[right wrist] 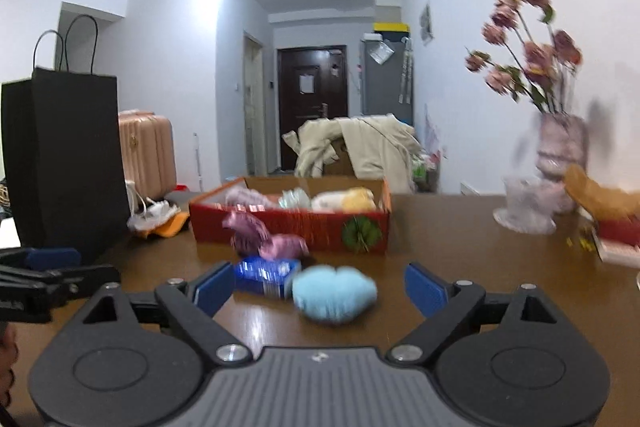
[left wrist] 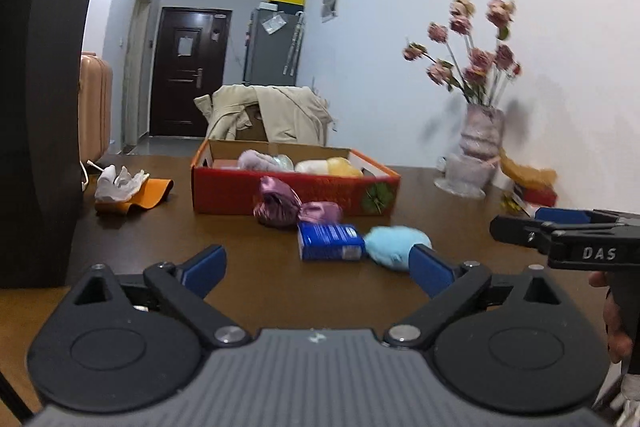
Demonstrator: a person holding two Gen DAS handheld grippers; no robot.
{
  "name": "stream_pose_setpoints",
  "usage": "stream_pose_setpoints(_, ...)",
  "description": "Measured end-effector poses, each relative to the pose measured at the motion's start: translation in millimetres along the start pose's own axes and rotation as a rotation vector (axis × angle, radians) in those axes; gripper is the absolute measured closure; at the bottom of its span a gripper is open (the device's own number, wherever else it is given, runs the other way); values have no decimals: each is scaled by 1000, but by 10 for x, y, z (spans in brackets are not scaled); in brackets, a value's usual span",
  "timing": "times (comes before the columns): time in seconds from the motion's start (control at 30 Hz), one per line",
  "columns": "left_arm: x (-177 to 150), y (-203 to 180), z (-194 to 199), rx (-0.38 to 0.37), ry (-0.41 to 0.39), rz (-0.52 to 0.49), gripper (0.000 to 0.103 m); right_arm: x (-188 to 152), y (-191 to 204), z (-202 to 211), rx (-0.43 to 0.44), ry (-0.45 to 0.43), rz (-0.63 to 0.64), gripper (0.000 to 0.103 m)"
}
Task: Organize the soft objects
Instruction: 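Move both tools back toward the light blue plush, then close both tools on the light blue plush and lift it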
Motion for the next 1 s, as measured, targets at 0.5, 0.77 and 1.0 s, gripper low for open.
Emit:
stream_pose_setpoints(0.5,-38,-93,-12,-14,6,-18,1,-246,67,178,-17,25,-4,3)
stream_pose_setpoints(0.77,35,-22,-269,-4,26,-2,0,-157,17,-73,-6,46,-16,3)
stream_pose_setpoints(1.0,143,140,-657,23,70,34,0,-14,-57,-480,2,88,-48,3)
Point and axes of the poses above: each gripper's, at about its wrist camera, not at the fingertips, and z roughly against the way its jaws point, y to its left, x to its top, the point moved 4 cm from there along -z, roughly the way its jaws point, and after that the axes turned 7 degrees about -x, right-handed, at the moved point
